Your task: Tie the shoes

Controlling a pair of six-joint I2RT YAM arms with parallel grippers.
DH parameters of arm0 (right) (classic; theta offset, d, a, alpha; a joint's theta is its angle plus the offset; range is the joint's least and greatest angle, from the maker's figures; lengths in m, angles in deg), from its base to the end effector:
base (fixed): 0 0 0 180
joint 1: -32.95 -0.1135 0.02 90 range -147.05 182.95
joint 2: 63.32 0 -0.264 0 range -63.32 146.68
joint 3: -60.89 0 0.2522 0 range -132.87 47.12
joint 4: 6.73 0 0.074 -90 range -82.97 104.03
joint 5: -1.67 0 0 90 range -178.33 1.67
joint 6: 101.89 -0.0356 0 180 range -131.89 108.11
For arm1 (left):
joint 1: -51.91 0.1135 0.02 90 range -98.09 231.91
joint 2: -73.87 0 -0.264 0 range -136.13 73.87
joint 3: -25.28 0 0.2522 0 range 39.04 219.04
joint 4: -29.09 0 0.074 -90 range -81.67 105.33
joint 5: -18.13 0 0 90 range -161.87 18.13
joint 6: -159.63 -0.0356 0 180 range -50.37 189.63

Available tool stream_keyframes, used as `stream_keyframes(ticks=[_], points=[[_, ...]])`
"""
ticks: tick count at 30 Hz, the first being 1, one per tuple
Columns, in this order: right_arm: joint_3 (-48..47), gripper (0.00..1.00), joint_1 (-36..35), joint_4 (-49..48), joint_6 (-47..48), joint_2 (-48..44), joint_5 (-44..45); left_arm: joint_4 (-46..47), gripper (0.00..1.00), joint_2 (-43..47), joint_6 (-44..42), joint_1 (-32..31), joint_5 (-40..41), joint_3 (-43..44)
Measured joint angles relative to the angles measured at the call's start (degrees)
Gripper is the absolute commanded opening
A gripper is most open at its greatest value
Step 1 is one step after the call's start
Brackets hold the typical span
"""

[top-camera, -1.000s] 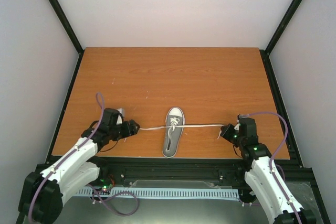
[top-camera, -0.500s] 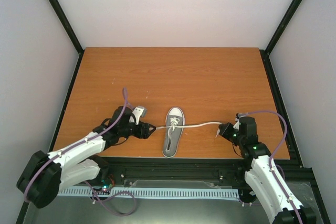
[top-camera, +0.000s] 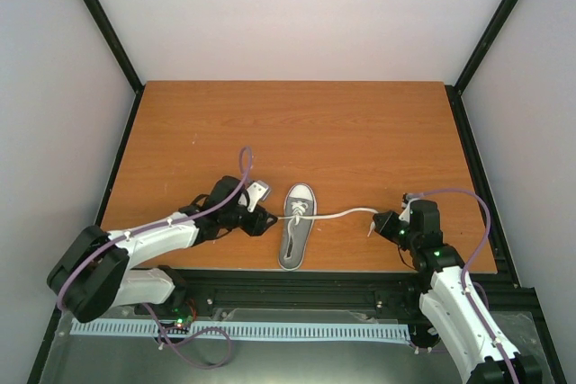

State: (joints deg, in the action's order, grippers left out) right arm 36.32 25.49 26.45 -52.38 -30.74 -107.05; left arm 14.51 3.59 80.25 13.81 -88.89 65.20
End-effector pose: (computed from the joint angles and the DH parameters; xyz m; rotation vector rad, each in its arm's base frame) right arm 0.1258 0.0280 0.1496 0.5039 2.3232 0.7941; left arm 0.1706 -0.1470 0.1582 0.7262 2.3327 -0.7496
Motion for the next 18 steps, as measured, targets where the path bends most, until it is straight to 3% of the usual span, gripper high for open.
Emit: stream_keyframes(ticks=[5, 13, 18], points=[[0.0, 0.03, 0.0, 0.0, 0.5, 0.2, -0.2, 0.0, 0.52, -3.0, -1.2, -0.1, -1.1, 1.6], [0.0, 0.03, 0.0, -0.3, 0.9, 0.6, -0.5, -0.1, 0.6, -6.2, -2.6, -1.9, -1.8, 3.1], [0.0, 0.03, 0.0, -0.4, 1.2, 1.0, -1.0, -0.5, 0.56, -8.6, -3.4, -3.9, -1.0, 4.6]])
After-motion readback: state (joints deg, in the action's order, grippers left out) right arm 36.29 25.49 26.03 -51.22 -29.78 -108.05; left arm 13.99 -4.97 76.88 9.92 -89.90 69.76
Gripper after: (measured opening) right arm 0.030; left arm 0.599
